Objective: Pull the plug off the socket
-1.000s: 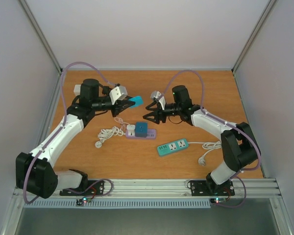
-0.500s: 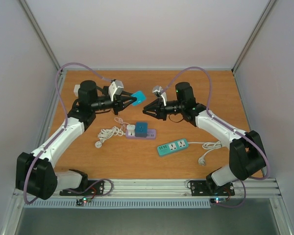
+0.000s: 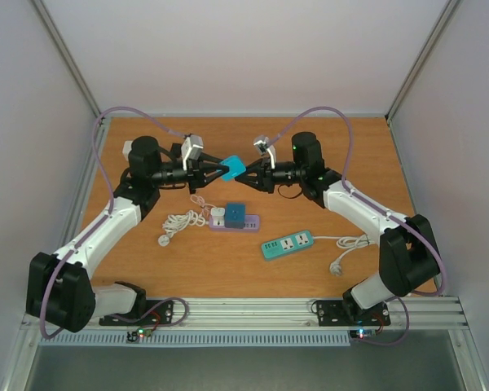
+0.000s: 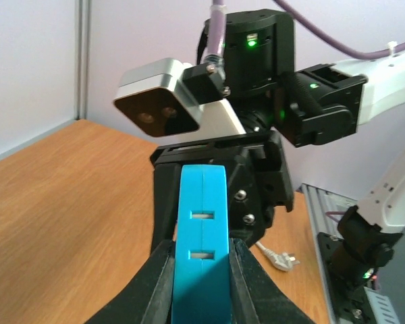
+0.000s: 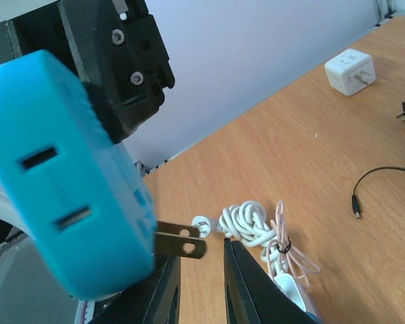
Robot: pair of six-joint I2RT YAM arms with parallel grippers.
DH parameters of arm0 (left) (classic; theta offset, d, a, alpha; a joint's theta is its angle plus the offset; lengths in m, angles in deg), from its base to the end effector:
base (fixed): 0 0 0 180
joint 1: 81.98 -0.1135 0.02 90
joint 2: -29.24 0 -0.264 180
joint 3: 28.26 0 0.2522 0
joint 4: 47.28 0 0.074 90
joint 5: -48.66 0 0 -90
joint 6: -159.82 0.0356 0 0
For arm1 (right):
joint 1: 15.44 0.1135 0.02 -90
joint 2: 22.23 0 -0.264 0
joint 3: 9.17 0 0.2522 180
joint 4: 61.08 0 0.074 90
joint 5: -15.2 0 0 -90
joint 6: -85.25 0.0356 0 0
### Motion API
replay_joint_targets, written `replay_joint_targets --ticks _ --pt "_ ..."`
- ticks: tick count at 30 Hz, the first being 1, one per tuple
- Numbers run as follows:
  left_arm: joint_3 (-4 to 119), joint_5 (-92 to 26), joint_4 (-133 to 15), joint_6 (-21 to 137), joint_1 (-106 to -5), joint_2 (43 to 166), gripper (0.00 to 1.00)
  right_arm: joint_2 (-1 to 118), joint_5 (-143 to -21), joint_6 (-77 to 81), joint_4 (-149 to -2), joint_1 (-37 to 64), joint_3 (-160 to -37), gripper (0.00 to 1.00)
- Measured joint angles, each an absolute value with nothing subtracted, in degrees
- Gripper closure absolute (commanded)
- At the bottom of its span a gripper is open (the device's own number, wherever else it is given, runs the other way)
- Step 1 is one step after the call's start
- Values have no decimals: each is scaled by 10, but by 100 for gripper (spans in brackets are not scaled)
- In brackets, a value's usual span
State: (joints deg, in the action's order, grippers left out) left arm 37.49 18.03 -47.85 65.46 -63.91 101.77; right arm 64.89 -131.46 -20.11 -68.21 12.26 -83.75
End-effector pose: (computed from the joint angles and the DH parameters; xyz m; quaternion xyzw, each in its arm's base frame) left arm 0.2591 -0.1168 0.3238 0.4025 0.6087 -0.4764 0.4904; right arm 0.2881 0.1849 0.2909 -0.5183 0.5691 0.4402 0.4623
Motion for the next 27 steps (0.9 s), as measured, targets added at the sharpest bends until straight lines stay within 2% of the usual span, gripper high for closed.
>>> replay_joint_targets --ticks 19,27 --pt "357 288 -438 610 -630 1020 85 621 -1392 -163 -586 121 -810 79" --pt "357 320 -432 604 -629 1021 85 606 -1402 -188 -604 131 -810 78"
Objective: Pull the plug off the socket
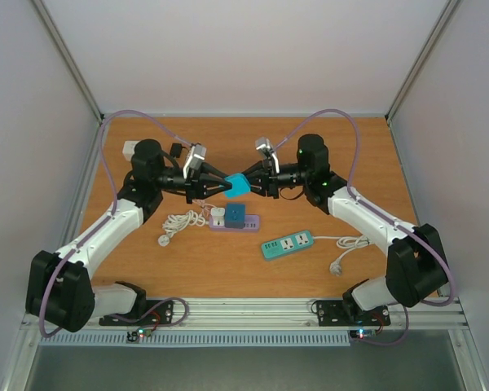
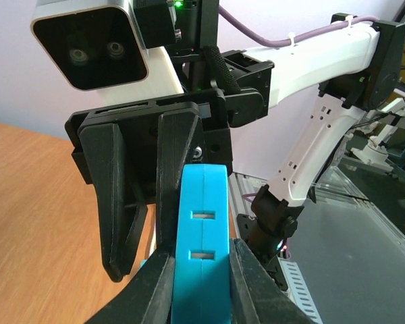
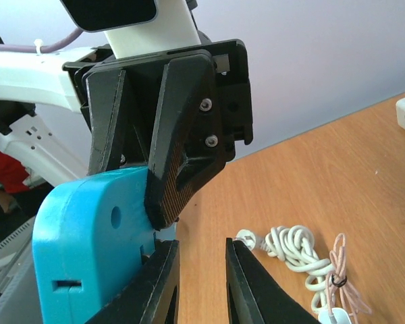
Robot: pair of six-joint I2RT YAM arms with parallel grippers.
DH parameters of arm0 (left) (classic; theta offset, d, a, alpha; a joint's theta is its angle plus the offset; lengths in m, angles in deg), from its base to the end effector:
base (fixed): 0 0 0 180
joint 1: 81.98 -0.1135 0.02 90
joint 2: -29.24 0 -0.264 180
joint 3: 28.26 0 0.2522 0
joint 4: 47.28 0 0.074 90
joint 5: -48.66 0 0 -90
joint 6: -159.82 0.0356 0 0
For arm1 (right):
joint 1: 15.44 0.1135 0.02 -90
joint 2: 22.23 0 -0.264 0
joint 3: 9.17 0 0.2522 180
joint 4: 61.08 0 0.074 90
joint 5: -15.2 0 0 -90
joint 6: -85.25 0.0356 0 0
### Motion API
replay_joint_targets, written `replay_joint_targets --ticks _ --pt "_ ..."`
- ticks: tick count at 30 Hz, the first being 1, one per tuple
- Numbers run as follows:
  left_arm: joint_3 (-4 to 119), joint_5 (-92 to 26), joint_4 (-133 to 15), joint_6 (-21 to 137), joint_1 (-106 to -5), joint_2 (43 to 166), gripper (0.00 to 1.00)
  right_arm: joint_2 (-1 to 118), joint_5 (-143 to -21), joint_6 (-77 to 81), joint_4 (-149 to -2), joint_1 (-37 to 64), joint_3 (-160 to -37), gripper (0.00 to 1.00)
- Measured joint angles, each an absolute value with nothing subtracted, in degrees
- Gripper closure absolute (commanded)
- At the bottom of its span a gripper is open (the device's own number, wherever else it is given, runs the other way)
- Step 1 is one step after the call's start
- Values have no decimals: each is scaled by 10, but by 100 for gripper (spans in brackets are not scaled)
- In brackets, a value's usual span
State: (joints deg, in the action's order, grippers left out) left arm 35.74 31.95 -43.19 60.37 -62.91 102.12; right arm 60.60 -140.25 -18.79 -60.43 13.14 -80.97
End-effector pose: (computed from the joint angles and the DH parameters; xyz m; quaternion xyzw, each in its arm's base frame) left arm 0.2491 -0.1222 0.3198 0.4521 0.5546 -0.5596 0.4182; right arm 0.2672 0.1824 0.3112 -0.5573 0.4763 0.4801 0.4817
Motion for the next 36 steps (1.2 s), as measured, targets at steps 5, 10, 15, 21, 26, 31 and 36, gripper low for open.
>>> replay_joint_targets --ticks 5,10,15,21,26,31,36 --pt "370 325 -493 655 -620 1019 86 605 -1399 -183 -607 135 -811 75" --pt "374 306 -602 746 -624 1014 86 606 -1382 -174 -590 134 -842 70" --pt "370 262 -638 770 -667 1003 85 609 -1371 -162 -573 126 -863 63" --pt "330 226 -596 726 -749 982 83 624 -1344 -164 -581 101 -876 55" --pt "307 171 -558 672 -839 991 83 624 -1335 -184 -605 97 -876 51" --pt "308 118 -545 644 -925 1052 82 623 -1330 -214 -638 97 -876 46" --pt "332 72 -561 630 -980 1135 78 620 -1323 -245 -668 97 -875 45"
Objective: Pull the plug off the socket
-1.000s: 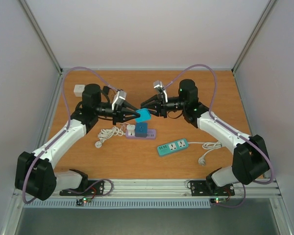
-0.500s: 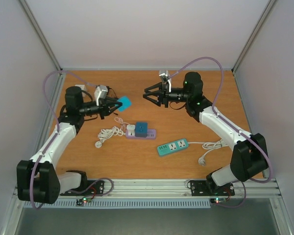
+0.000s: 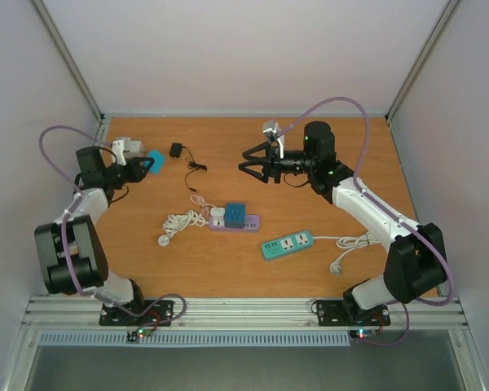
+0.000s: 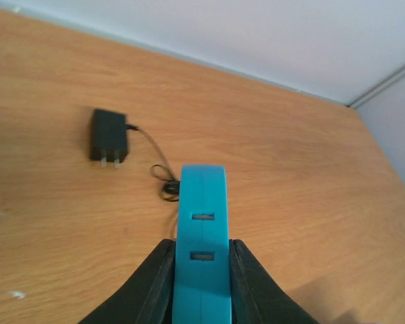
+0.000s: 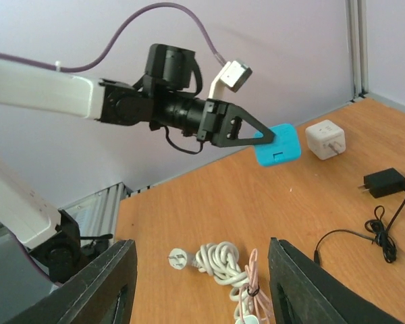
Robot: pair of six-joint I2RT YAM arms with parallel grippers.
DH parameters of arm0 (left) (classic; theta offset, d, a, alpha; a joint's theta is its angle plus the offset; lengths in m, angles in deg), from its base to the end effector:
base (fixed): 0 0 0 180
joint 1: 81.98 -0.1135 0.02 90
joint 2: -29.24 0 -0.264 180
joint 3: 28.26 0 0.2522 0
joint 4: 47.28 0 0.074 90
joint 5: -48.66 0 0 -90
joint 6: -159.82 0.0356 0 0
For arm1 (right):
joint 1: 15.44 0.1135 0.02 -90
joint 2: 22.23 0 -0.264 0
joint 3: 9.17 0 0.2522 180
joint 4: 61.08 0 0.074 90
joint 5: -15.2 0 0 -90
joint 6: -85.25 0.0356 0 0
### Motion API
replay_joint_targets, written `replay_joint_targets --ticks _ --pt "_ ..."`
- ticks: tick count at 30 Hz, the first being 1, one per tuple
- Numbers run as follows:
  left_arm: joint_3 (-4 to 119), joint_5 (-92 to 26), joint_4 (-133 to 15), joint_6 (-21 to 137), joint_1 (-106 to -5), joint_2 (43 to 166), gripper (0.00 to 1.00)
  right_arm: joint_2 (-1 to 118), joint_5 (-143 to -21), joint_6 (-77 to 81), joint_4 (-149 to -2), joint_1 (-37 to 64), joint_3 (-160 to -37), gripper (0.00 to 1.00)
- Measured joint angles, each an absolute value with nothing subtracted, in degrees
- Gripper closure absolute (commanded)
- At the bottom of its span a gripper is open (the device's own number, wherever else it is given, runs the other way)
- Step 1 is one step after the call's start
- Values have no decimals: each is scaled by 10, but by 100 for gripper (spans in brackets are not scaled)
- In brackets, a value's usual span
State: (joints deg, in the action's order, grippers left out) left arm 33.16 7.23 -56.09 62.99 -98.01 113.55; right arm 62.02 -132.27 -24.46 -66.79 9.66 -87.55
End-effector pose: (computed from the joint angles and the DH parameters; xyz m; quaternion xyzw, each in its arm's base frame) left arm 0.3045 0.0597 0.2268 0.0386 0.8200 -0.3224 0.4714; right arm 0.2912 0.1696 0.3317 -0.5399 0.5123 0.3982 0.5362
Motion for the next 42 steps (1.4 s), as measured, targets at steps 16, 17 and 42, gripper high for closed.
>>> replay_joint_targets --ticks 16,17,42 --pt "418 38 -591 643 -1038 1321 76 607 -1305 -346 -775 97 -875 44" --pt "420 40 -591 643 -1040 1330 76 607 -1303 -351 -781 97 -875 43" --pt "498 47 -572 623 -1068 1441 47 606 -1273 -370 -810 97 -868 42"
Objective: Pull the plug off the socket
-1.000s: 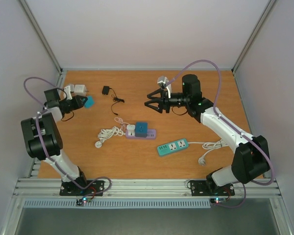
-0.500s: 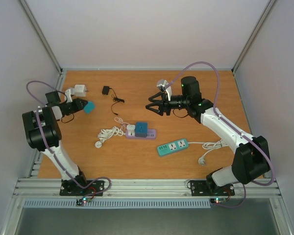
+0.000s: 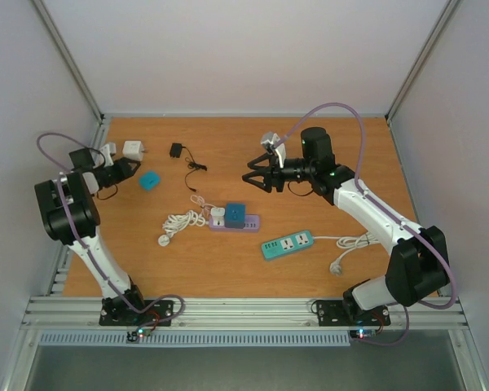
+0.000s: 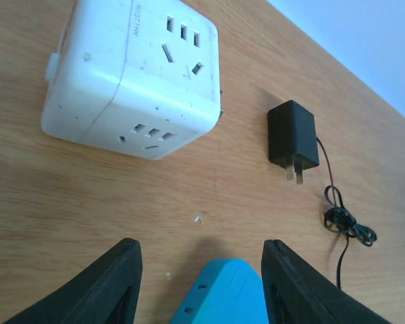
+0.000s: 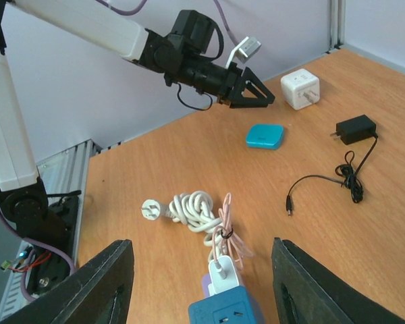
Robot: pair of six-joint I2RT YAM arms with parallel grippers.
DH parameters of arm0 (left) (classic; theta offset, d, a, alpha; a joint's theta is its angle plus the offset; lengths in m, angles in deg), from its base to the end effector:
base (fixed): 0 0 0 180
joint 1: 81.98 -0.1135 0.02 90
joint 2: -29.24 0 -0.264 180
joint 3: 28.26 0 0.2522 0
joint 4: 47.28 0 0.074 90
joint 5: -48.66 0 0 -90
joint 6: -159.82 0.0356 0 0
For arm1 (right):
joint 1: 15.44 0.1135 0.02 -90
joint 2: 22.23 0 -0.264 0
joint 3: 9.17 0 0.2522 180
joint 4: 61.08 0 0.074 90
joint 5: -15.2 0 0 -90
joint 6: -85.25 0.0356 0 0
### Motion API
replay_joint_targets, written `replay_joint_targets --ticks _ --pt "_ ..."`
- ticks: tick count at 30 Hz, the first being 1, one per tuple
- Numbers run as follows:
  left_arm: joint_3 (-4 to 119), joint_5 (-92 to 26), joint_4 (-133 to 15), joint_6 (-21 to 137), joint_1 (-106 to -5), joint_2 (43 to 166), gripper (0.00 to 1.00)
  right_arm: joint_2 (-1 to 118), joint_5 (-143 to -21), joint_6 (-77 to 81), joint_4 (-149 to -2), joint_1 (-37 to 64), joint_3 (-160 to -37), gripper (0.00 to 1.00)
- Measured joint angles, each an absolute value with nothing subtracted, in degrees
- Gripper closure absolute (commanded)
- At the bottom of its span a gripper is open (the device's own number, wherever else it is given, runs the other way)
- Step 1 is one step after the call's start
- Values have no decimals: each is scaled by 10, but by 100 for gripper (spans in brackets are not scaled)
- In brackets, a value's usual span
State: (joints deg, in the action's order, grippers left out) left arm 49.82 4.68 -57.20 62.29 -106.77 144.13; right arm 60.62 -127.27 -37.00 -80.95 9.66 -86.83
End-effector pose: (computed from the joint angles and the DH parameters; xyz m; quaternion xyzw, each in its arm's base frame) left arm 0.3745 0.1448 0.1300 -0.0997 0.8619 -0.3083 0.3900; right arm 0.2823 0.1634 0.3121 -0.5713 0.5501 0.3422 0.5039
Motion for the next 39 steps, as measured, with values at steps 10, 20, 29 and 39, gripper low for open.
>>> replay_joint_targets --ticks 10,20,29,39 --pt "492 12 -680 782 -1071 1357 27 607 -1271 -397 -820 97 -867 38" --pt "475 40 -835 1011 -1042 1199 12 612 -1266 -509 -855 97 -803 23" --pt "475 87 -1039 1271 -916 1156 13 642 -1266 -622 -888 97 -787 6" --pt "475 82 -1075 1388 -778 1158 13 707 -1258 -707 -913 117 -789 5"
